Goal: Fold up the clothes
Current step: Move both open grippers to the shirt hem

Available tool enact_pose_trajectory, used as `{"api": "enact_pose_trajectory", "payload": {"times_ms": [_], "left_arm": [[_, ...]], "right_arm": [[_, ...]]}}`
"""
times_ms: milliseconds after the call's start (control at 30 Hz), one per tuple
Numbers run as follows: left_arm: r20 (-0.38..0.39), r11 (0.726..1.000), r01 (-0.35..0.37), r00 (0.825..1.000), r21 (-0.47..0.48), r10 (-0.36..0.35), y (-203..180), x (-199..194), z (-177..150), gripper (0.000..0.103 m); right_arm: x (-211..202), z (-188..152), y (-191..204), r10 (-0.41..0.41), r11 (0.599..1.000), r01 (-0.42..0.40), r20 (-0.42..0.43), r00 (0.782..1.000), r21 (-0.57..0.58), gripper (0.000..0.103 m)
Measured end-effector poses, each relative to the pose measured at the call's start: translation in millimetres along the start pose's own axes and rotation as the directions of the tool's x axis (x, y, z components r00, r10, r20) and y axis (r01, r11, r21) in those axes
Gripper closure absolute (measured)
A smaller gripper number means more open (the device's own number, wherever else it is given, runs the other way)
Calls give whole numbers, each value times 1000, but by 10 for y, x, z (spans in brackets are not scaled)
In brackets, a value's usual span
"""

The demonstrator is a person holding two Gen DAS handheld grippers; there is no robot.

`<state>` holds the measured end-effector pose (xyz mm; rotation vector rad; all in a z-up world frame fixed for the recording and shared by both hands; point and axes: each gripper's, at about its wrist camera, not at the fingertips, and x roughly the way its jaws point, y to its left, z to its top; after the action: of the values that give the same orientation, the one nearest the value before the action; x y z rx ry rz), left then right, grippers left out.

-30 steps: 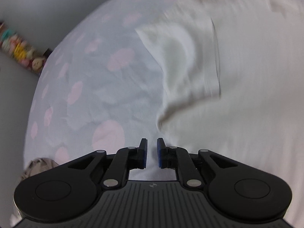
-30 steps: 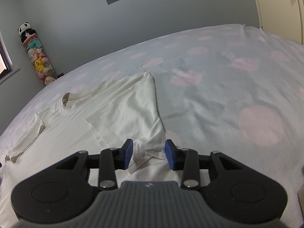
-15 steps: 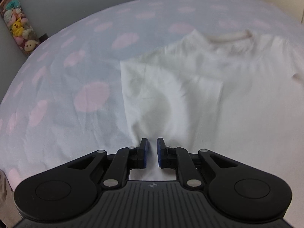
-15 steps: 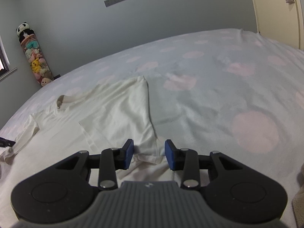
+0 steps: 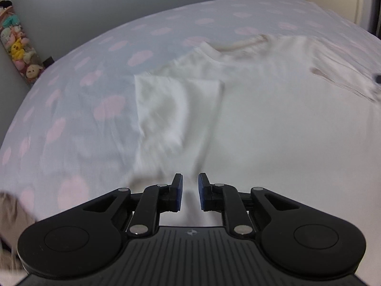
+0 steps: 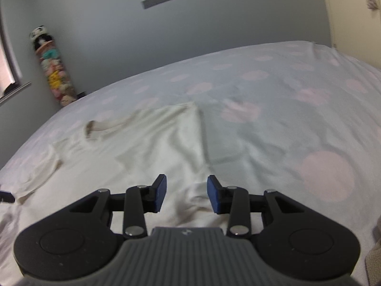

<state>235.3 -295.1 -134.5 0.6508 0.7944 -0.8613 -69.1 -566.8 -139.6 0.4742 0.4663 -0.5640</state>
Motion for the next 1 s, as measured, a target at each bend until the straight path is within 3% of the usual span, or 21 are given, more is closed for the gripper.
{"api": "enact_pose_trajectory", "payload": {"times_ms": [267, 400, 467, 633, 767, 867, 1000], "left_arm": [[-24, 994, 61, 998, 90, -59, -409, -978, -844, 87], [-58, 983, 68, 997, 168, -59, -567, -1286, -1215, 82], [-81, 969, 65, 996, 236, -47, -686, -1402, -1386, 78], [-110, 906, -51, 988, 420, 106, -1160, -1510, -1742, 76], [-112, 859, -44, 987, 511, 118, -1490, -1522, -1993, 74], [-134, 824, -33, 982, 566, 131, -1634, -1482, -2158, 70], [-154, 811, -26, 978, 584, 142, -1677, -1379, -2322, 67]], "right_arm": [[-384, -118, 536, 144, 986, -155, -149, 978, -66, 62], [-752, -371, 701, 159, 978, -184, -221, 962, -95, 60], [-950, -514, 760, 160, 975, -193, -259, 952, -107, 60], [-1443, -854, 880, 149, 968, -209, -353, 924, -138, 58], [-1789, -1029, 903, 111, 965, -199, -420, 901, -170, 55], [-1978, -1076, 914, 68, 966, -168, -436, 897, -195, 55], [-2177, -1104, 979, 58, 964, -168, -451, 890, -207, 54]]}}
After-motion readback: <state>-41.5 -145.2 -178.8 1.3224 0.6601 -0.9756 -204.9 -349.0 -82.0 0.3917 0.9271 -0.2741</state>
